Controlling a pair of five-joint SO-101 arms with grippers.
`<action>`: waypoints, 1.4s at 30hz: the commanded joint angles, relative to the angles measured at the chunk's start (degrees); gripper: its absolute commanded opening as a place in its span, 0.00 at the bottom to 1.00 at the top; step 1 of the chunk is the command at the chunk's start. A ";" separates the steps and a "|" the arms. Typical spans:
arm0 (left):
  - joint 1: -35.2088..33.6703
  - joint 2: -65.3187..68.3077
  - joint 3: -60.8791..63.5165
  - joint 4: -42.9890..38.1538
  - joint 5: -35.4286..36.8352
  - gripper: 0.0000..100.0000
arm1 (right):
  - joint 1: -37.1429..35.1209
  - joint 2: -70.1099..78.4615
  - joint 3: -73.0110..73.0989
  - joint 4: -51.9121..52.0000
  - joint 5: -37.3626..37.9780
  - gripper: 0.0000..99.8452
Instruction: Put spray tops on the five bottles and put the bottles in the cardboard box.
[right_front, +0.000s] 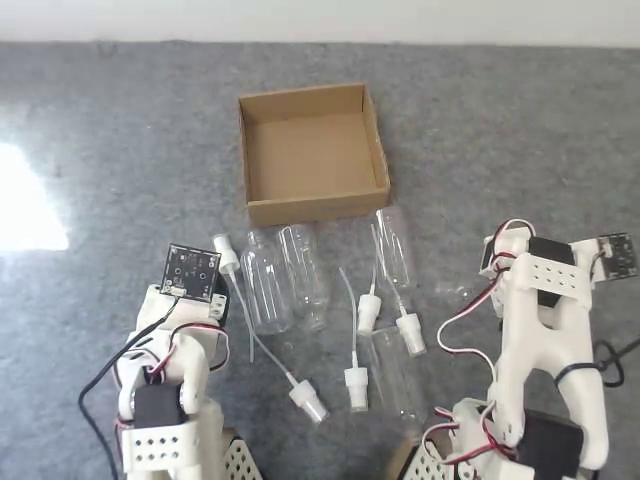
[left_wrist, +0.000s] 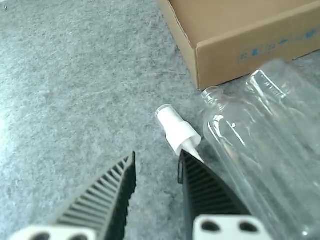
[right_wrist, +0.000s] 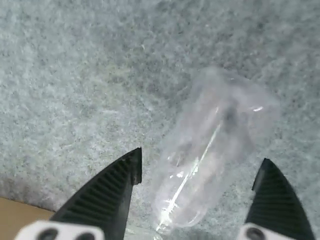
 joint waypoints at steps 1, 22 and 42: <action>-0.18 -0.70 -0.66 0.26 -0.44 0.13 | -1.19 -3.03 -2.37 0.57 -0.97 0.32; -0.18 -0.70 -0.66 0.26 -0.44 0.13 | -7.08 -3.03 -22.24 25.01 5.45 0.32; -0.18 -0.70 -0.66 0.26 -0.44 0.13 | -6.99 -3.03 -22.07 26.42 40.53 0.32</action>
